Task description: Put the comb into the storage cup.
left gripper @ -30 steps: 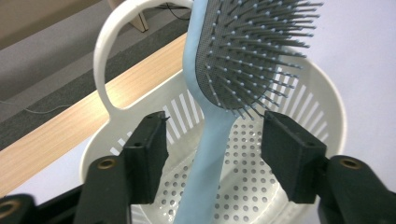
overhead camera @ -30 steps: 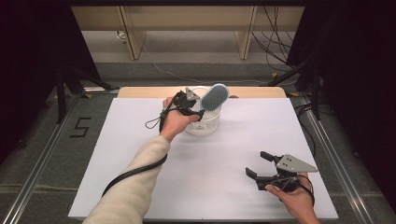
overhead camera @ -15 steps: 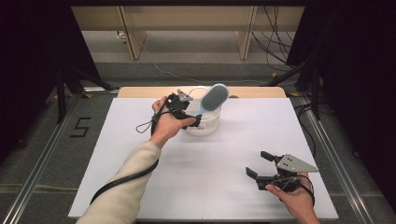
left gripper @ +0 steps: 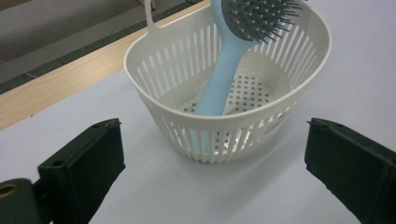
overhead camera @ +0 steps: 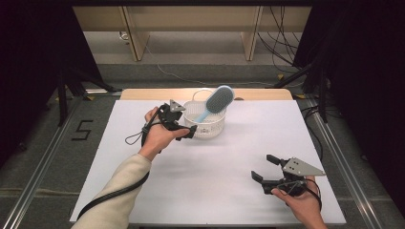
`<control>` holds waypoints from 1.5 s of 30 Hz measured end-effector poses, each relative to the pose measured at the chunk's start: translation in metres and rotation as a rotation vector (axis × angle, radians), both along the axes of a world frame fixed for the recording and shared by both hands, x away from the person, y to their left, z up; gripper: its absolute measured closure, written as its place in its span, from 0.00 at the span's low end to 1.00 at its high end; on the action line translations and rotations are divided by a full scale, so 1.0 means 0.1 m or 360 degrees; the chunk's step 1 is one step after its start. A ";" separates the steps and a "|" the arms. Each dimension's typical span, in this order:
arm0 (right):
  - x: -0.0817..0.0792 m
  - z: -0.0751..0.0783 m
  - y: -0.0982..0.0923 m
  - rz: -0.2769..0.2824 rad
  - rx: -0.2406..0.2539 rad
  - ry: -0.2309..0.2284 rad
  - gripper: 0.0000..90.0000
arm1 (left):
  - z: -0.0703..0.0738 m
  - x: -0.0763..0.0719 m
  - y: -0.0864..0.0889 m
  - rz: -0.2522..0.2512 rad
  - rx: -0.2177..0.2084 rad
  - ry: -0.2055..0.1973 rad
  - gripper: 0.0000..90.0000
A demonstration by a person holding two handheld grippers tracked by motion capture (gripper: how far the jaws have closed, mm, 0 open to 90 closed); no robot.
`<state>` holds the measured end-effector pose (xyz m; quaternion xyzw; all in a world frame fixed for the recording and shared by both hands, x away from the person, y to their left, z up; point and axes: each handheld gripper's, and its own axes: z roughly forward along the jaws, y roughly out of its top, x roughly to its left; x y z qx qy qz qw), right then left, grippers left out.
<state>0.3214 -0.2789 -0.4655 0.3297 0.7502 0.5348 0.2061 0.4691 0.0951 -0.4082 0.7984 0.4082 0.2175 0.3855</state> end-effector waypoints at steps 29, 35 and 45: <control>0.00 0.00 0.00 -0.0003 -0.0002 -0.0013 0.17 | -0.08 -0.45 0.28 -0.0001 -0.0056 -0.0033 0.10; 0.00 0.01 0.00 -0.0004 0.0001 -0.0013 0.17 | -0.08 -0.52 0.31 -0.0016 -0.0063 -0.0046 0.10; 0.00 0.01 0.00 -0.0007 0.0002 -0.0016 0.17 | -0.13 -0.66 0.35 -0.0109 -0.0039 -0.0077 0.09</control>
